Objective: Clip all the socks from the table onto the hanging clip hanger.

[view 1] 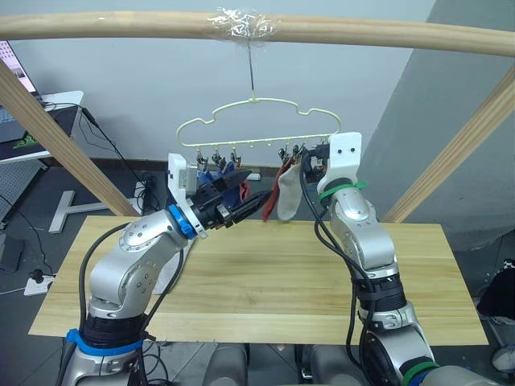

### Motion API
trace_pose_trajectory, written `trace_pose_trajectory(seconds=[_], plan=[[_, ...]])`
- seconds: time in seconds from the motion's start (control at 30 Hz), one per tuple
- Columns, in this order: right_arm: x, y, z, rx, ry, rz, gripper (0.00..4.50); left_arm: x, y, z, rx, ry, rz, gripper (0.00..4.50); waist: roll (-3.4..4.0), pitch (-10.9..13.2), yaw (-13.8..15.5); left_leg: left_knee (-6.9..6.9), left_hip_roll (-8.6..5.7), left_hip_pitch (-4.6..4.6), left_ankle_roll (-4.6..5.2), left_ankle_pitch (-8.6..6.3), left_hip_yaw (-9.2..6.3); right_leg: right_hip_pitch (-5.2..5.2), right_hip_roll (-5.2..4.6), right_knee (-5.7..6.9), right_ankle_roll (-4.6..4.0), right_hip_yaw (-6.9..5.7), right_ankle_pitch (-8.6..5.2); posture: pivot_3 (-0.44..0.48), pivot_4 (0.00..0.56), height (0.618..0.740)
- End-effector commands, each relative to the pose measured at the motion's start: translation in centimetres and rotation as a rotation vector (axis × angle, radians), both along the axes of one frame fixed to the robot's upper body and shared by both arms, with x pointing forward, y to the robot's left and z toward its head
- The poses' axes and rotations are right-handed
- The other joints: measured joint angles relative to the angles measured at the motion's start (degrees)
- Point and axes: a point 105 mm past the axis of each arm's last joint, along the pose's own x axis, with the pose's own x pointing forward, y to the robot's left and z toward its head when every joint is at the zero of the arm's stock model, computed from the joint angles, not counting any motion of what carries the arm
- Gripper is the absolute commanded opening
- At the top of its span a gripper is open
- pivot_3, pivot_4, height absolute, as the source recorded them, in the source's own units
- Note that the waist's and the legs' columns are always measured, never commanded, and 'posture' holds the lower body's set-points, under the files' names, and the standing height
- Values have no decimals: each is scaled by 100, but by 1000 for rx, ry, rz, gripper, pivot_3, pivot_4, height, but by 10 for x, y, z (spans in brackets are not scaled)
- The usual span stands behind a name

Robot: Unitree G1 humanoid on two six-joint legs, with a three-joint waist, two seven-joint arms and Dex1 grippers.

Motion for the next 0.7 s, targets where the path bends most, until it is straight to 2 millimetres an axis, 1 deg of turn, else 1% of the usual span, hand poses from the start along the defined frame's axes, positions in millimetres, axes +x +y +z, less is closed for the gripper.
trace_pose_trajectory(seconds=[0.03,0.07,0.4,0.53,0.7], plan=[[-2,2,17,12,-66,4,2397,-6,-4,10,5,-51,-14,3555,0,0,0,0,0,0,0,0,0,0,0,0,0,0,0,137,195,740],[-2,2,17,11,-66,3,2078,-6,-4,10,5,-51,-14,3555,0,0,0,0,0,0,0,0,0,0,0,0,0,0,0,137,195,740],[-2,5,19,15,-66,8,2078,-8,-5,9,3,-49,-14,3555,0,0,0,0,0,0,0,0,0,0,0,0,0,0,0,138,197,740],[-2,5,16,32,-42,-2,2078,-7,-5,9,4,-50,-14,3555,0,0,0,0,0,0,0,0,0,0,0,0,0,-1,0,137,196,740],[-3,13,16,28,-39,19,2078,-7,-6,8,9,-54,-15,3555,0,0,0,0,0,0,0,0,0,0,0,0,0,0,0,139,197,740]])
